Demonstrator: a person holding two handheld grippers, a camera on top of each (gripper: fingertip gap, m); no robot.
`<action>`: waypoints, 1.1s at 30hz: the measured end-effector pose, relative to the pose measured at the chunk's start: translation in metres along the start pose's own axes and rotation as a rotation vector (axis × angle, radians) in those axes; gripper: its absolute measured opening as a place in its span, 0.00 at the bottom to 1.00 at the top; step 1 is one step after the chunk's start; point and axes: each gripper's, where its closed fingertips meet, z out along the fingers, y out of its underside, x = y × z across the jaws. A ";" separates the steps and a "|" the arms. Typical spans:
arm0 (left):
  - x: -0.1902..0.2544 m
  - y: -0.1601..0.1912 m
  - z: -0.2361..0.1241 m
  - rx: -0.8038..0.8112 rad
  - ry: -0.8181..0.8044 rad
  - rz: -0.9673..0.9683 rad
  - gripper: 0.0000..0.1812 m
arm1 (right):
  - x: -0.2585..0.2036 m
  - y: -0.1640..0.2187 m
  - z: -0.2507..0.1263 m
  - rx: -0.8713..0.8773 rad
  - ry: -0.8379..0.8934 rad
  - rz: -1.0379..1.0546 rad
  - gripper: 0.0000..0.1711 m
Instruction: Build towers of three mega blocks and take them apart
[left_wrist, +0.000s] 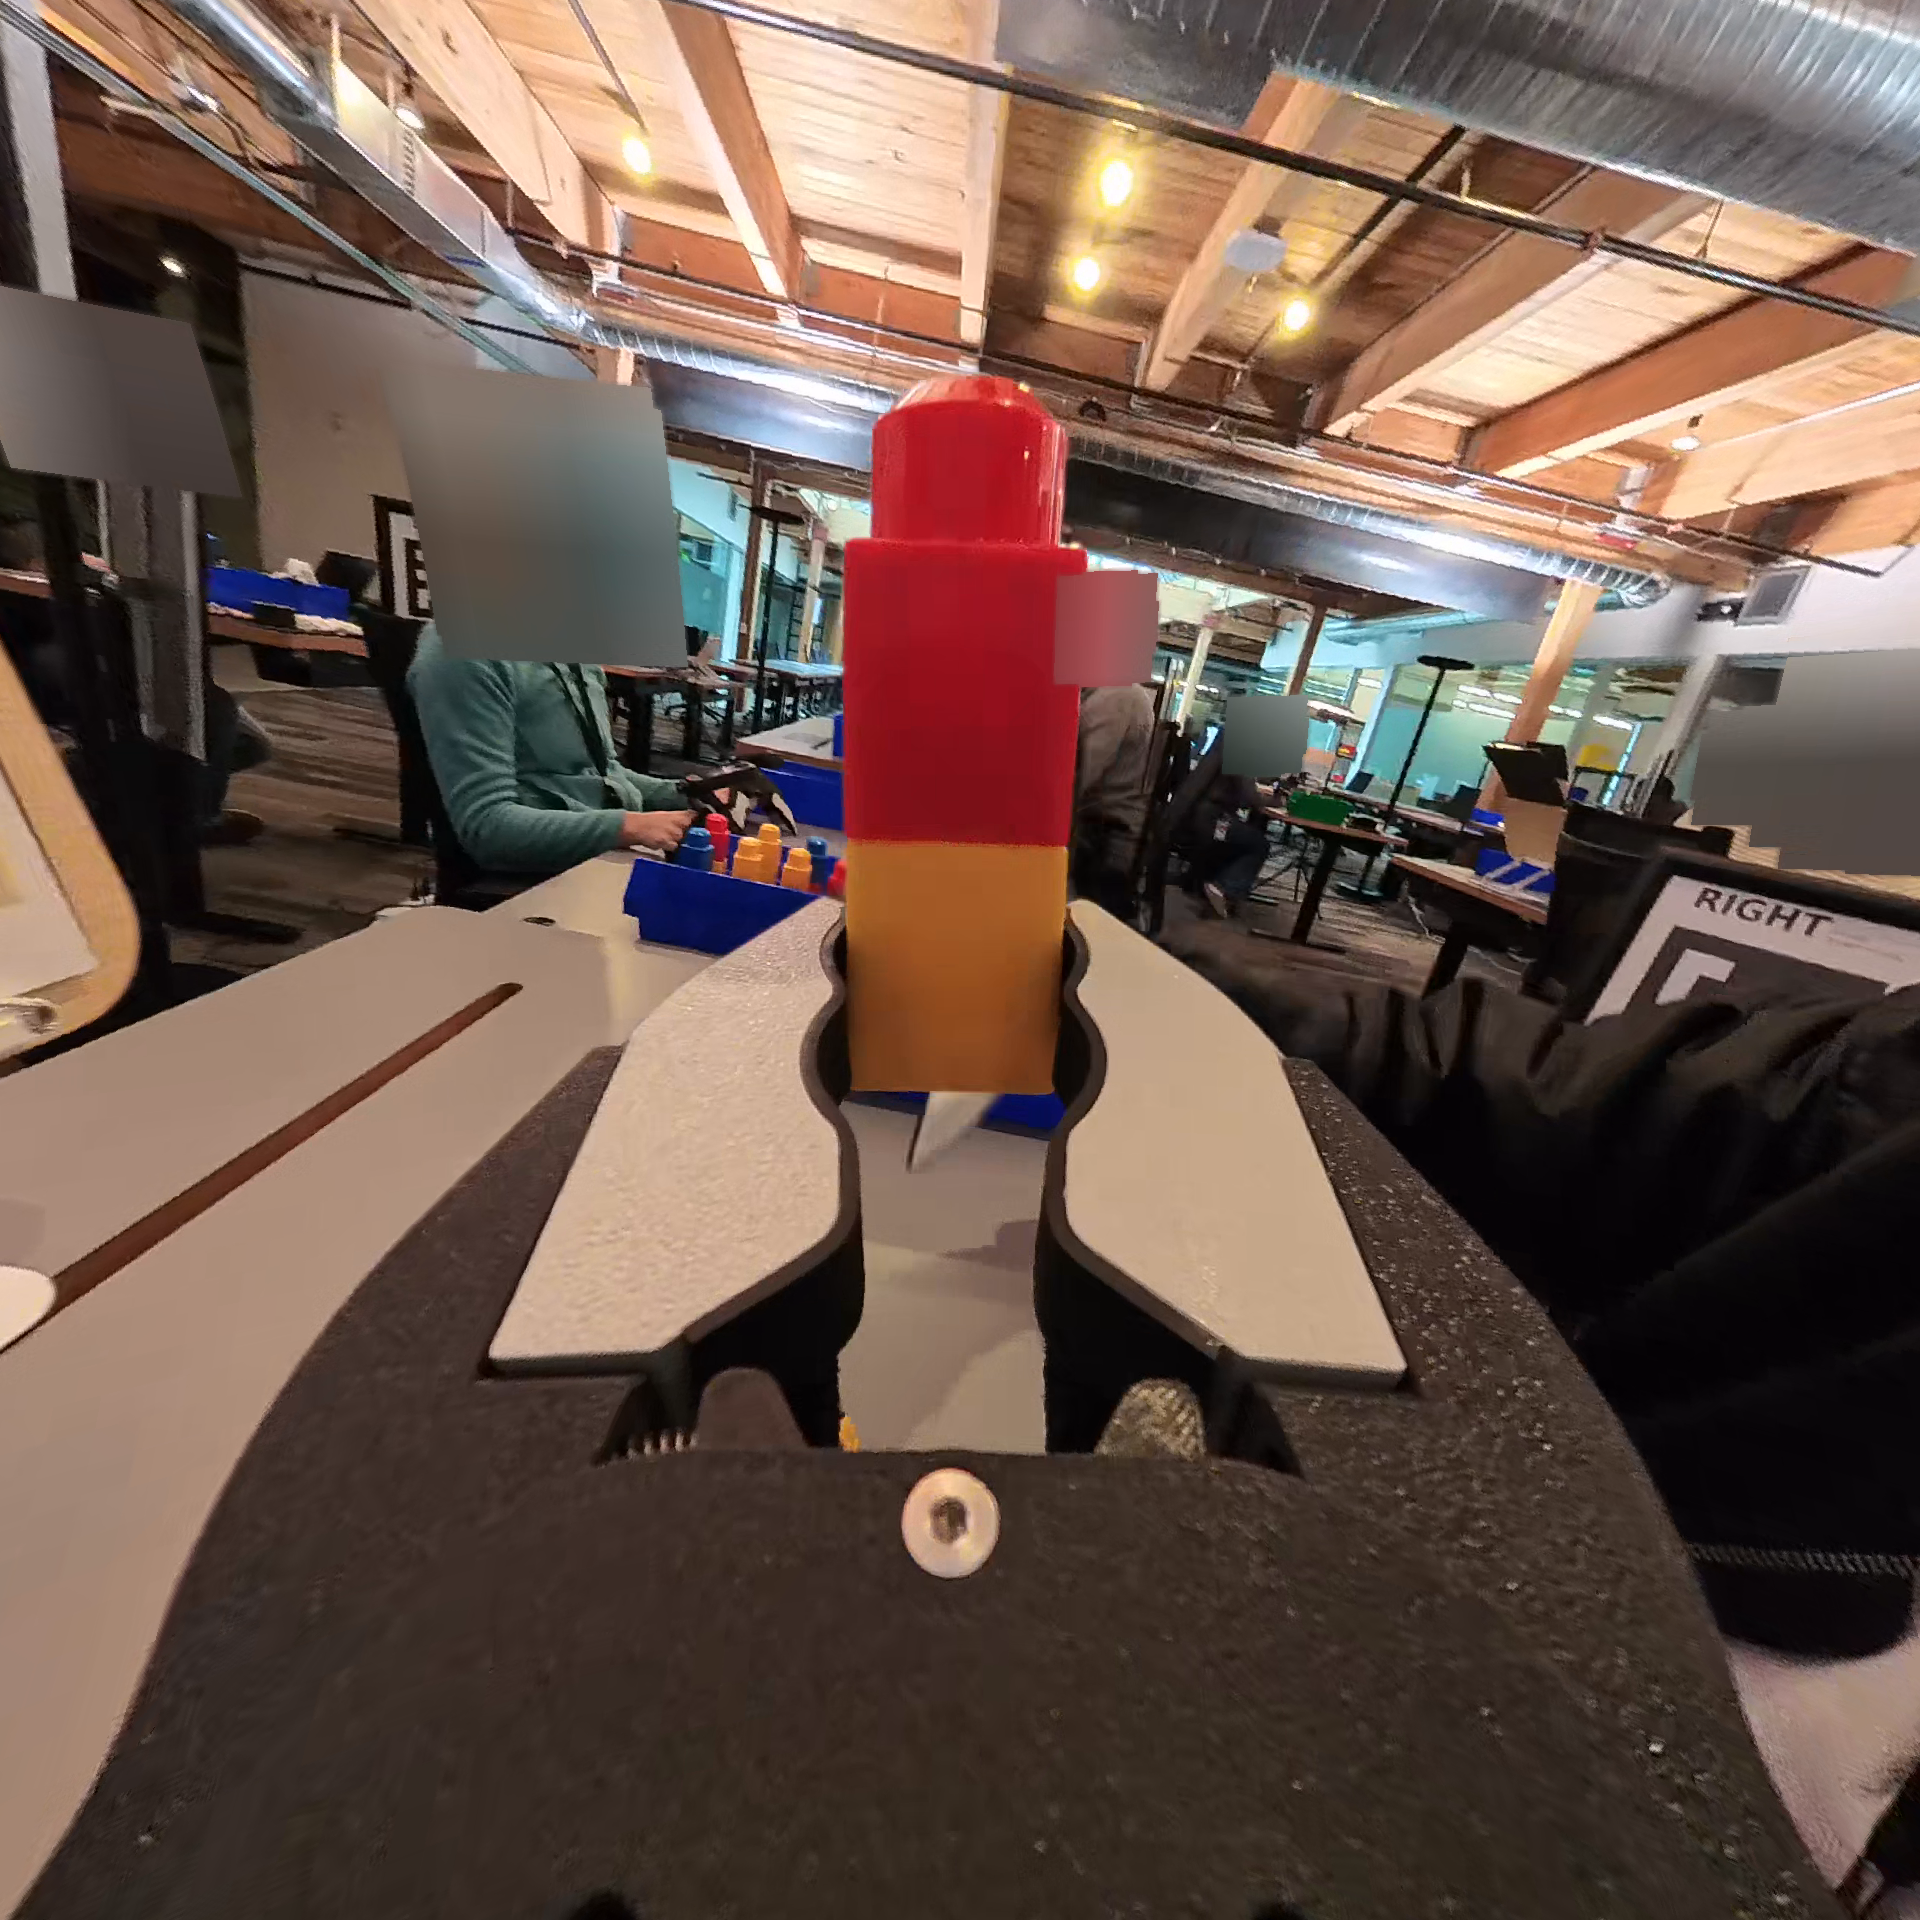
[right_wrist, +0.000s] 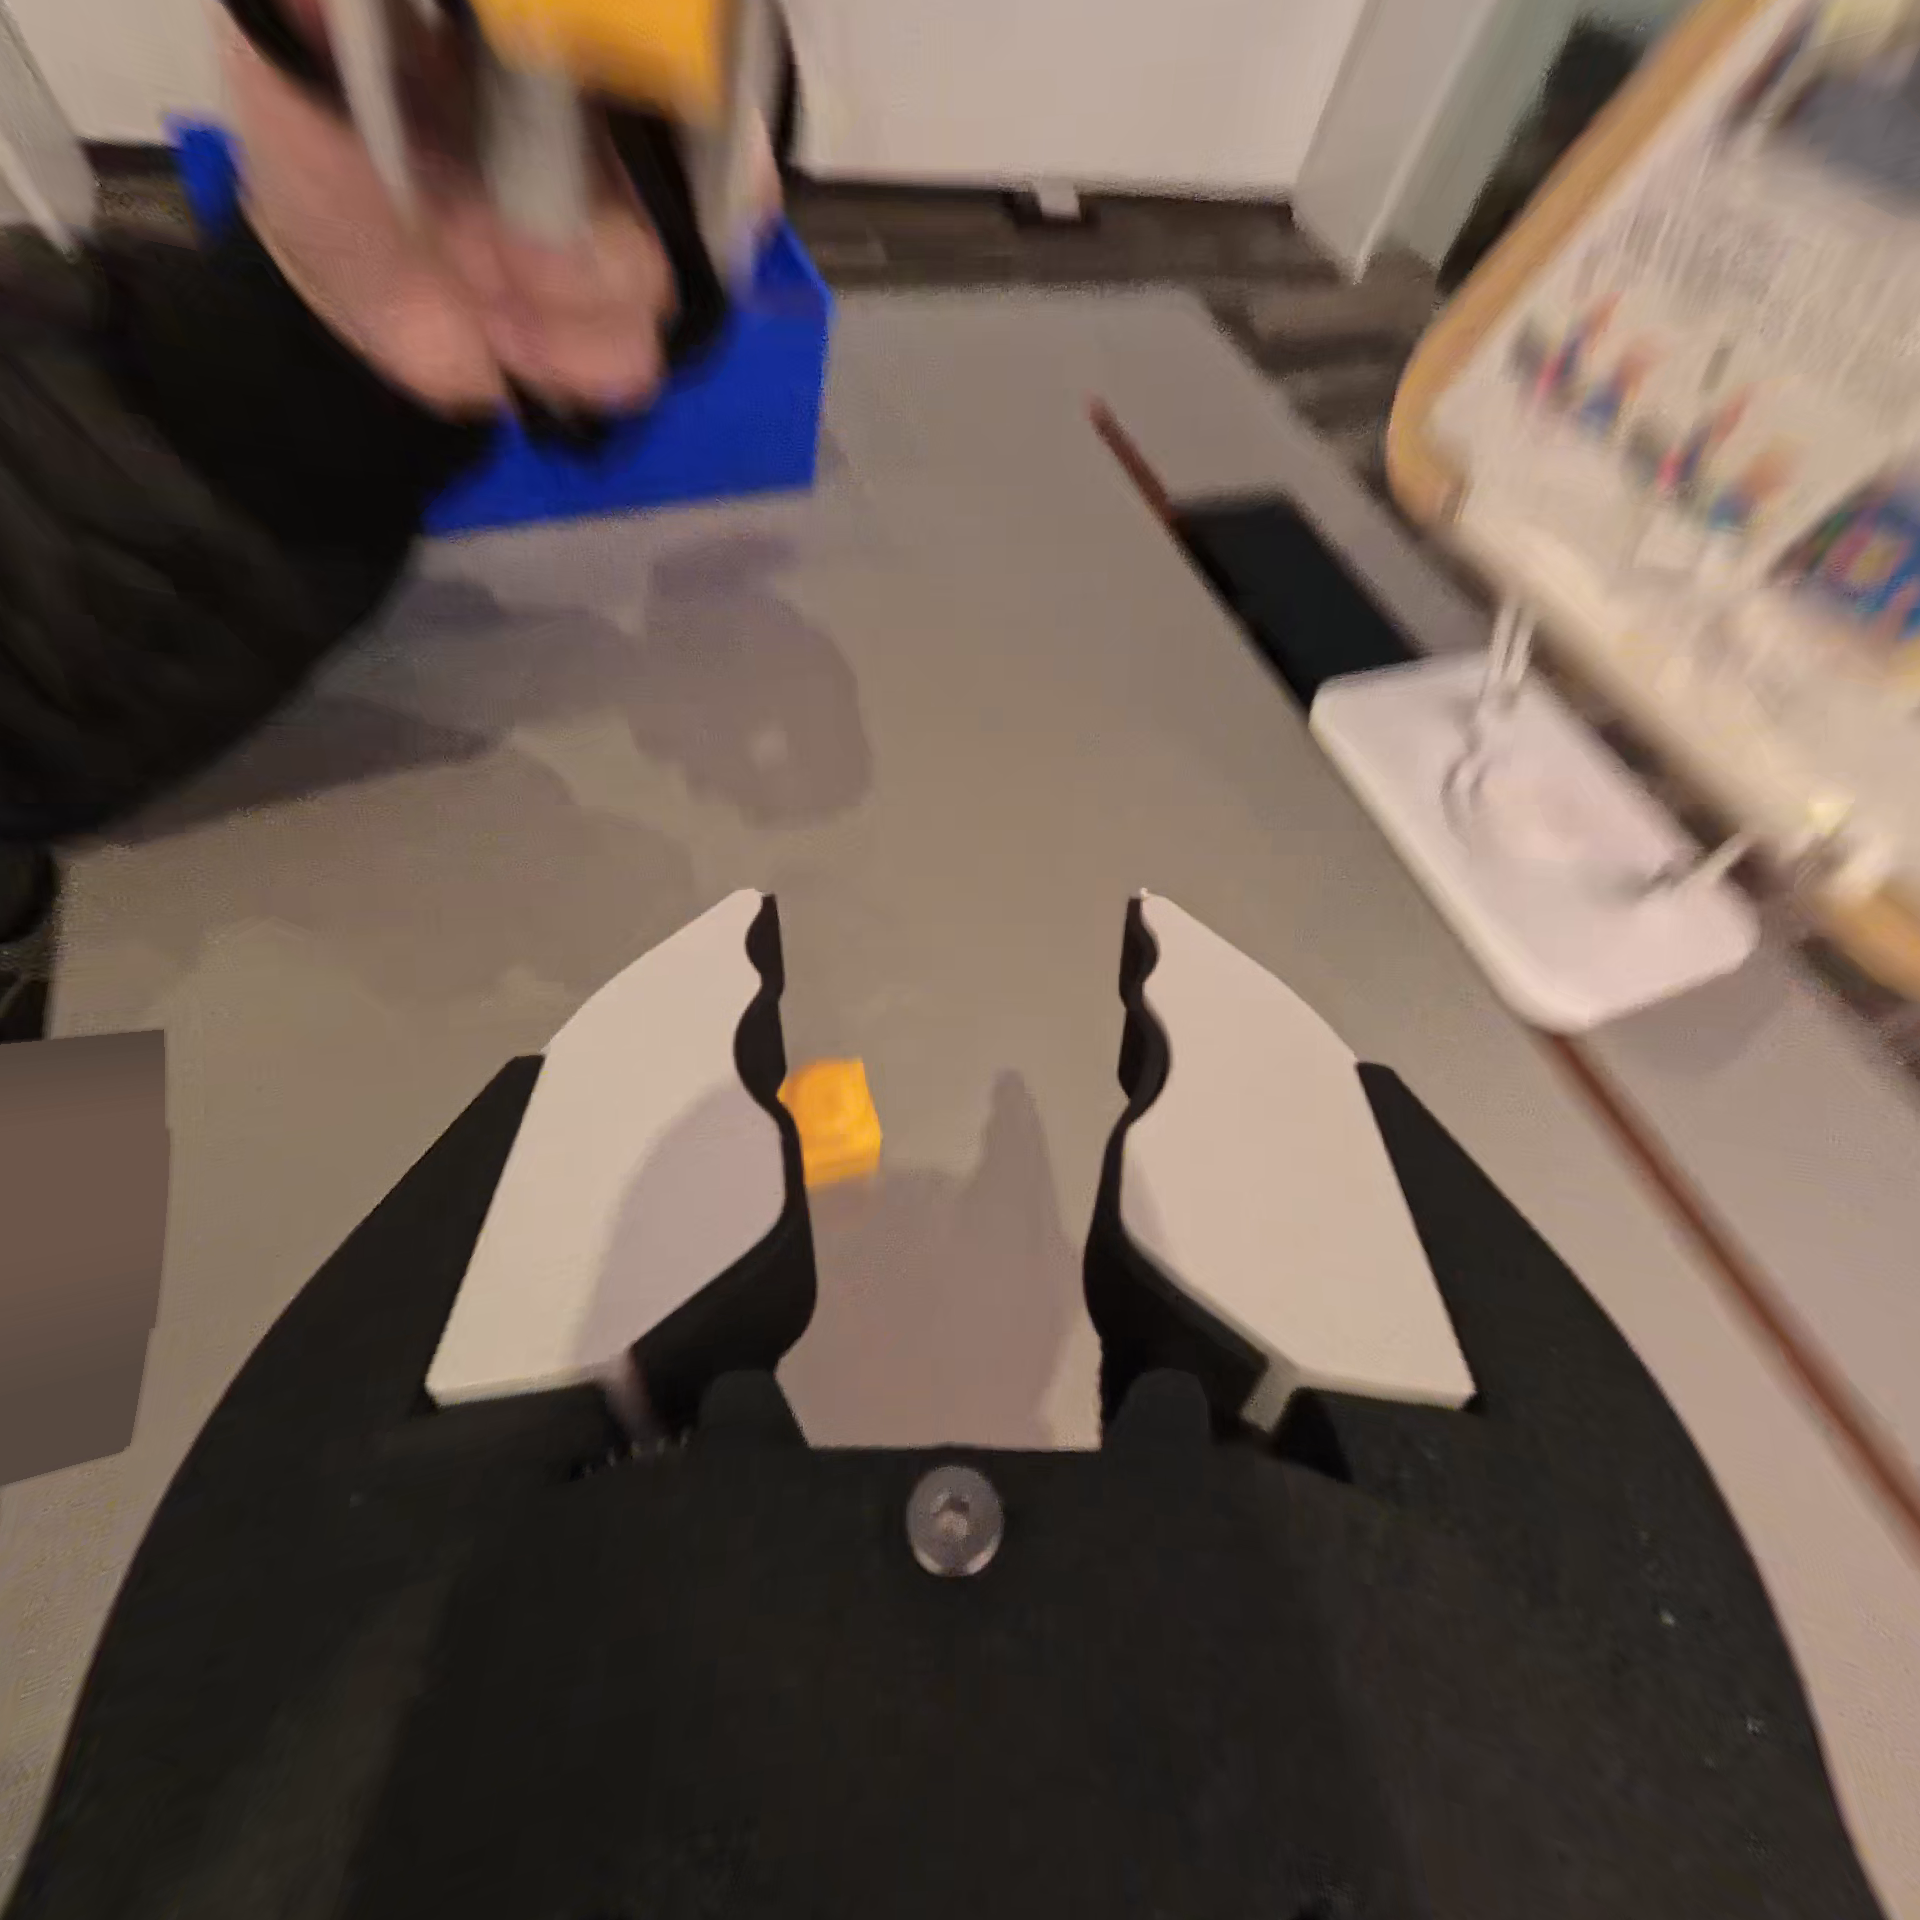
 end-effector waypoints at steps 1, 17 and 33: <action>-0.001 -0.003 -0.004 0.008 -0.005 0.002 0.20 | -0.004 0.027 0.012 -0.021 -0.022 0.049 0.38; 0.007 -0.001 -0.001 -0.023 0.021 0.002 0.20 | -0.040 0.128 0.083 -0.142 -0.160 0.023 0.39; 0.007 0.011 0.008 -0.074 0.025 -0.005 0.20 | -0.042 0.134 0.092 -0.129 -0.178 0.025 0.34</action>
